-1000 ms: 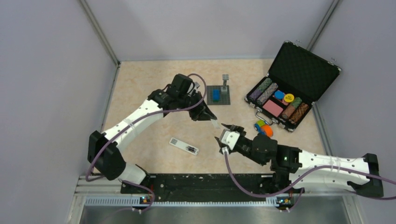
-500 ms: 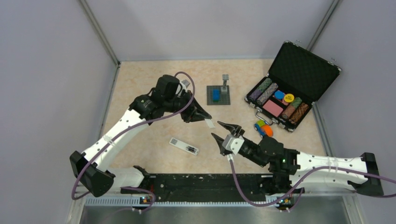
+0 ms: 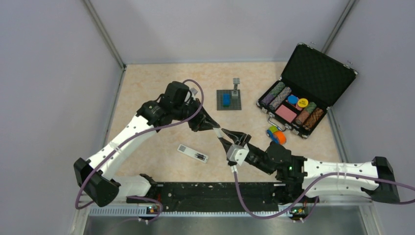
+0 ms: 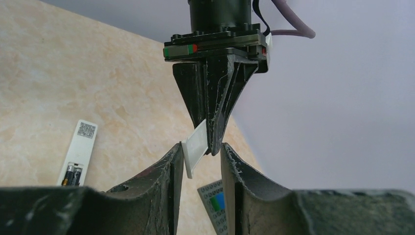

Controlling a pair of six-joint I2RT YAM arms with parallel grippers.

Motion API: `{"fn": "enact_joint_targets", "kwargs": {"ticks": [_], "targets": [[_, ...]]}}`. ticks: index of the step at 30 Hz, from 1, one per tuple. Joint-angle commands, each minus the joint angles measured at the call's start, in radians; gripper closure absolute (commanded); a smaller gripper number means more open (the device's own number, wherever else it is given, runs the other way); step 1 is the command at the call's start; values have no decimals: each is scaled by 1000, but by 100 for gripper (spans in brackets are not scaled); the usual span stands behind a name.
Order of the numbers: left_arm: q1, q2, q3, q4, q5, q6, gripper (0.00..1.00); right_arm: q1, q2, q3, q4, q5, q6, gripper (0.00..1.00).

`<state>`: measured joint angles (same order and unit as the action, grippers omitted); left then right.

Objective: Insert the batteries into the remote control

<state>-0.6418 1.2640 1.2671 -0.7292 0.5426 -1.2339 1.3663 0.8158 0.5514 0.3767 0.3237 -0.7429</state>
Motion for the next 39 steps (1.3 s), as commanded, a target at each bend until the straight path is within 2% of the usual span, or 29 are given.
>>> {"fn": "enact_joint_targets", "kwargs": {"ticks": [1,4,10,11,14,15,17,19,21,23,25,27,29,31,34,36,39], "targets": [[-5,-43,1,-10,-20,-18,100,13,39,8,103,-17,-47,68],[-6,-39,6,-13,-23,-17,100,13,64,10,115,-15,-53,72],[-9,-42,-9,-11,-17,-20,98,13,84,31,107,10,-35,98],[-10,-44,-13,-6,-16,-20,90,13,83,32,105,16,-30,100],[-9,-56,-30,11,-32,-9,50,13,78,50,76,44,20,100],[-9,-64,-38,11,-48,-2,41,13,75,62,54,59,57,100],[-4,-86,-55,18,-96,27,27,12,65,89,-9,96,179,100],[14,-114,-80,3,-160,55,19,12,56,125,-136,132,345,100],[38,-159,-149,40,-217,62,17,12,54,158,-262,182,539,100],[68,-215,-242,89,-270,71,16,12,50,166,-357,242,801,100],[92,-269,-335,140,-344,137,16,9,38,140,-410,258,1007,100],[120,-289,-382,98,-448,247,16,-26,36,101,-426,194,1164,100],[137,-283,-399,41,-565,351,16,-115,60,74,-458,76,1286,100],[151,-266,-401,10,-613,452,16,-198,85,65,-496,12,1411,100],[156,-233,-416,-12,-676,541,15,-239,109,29,-464,-18,1578,100],[165,-205,-447,-11,-697,548,15,-247,164,16,-428,-39,1692,100],[202,-201,-499,42,-632,506,15,-247,250,-12,-297,-93,1839,100]]}}
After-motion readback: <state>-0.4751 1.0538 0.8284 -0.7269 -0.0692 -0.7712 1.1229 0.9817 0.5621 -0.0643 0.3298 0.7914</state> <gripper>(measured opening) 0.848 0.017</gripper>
